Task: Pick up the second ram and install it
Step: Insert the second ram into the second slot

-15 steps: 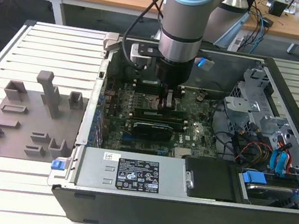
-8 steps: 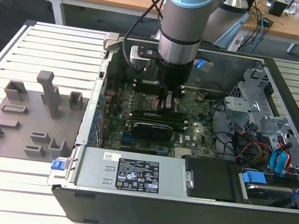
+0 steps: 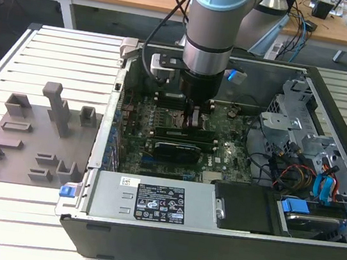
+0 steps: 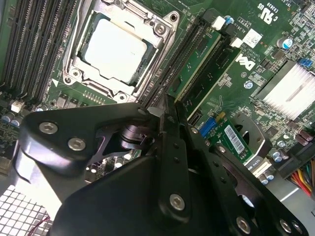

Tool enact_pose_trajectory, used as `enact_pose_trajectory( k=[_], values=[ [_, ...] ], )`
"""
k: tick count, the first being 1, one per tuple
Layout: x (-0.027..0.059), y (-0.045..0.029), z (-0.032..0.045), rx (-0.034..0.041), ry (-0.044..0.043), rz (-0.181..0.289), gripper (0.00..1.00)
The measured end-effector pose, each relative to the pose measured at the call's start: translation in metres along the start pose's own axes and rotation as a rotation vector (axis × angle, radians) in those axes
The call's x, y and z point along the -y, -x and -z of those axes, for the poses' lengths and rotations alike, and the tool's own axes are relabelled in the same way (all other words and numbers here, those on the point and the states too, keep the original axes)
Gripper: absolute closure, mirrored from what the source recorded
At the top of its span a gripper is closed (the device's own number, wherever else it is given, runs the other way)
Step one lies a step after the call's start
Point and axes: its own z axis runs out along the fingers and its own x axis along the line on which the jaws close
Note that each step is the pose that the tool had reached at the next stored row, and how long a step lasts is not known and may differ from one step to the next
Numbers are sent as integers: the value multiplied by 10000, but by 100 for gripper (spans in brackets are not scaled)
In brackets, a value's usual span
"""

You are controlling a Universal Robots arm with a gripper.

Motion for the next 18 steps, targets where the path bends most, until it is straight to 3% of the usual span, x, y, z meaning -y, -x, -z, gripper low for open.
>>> enact_pose_trajectory(
  k=[8,18],
  values=[
    [-1,-39,-13,-6,3,-149,87],
    [-1,-29,-54,-6,2,-132,87]
  ],
)
